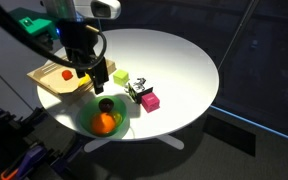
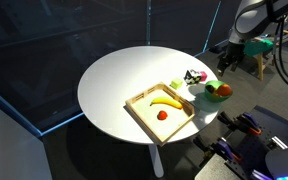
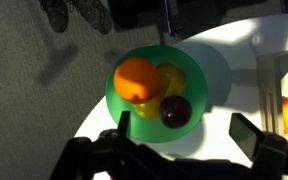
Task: Take the orange out of the bowl and place it on the tray
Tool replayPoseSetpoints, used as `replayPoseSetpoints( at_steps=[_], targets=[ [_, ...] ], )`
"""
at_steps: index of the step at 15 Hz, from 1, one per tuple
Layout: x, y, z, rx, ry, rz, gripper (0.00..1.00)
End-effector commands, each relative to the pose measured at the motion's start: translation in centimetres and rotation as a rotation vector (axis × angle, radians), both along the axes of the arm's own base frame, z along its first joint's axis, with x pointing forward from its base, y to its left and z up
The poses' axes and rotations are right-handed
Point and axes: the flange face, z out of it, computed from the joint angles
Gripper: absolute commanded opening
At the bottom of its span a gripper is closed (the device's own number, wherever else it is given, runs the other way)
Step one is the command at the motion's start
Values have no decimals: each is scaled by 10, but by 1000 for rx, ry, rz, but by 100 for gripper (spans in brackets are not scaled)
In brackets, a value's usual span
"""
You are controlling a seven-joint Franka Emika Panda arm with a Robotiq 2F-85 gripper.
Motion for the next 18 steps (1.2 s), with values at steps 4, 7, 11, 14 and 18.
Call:
replayPoseSetpoints(
  at_steps=[4,7,11,14,18],
  targets=[
    [-1,-12,-26,-41,26,26,100],
    [-5,-20,-32,-49,23,26,100],
    [-9,-28,-40,-45,7,28,100],
    [-12,-30,-45,-51,-17,41,100],
    [-13,-29,-53,-61,-56,75,100]
  ],
)
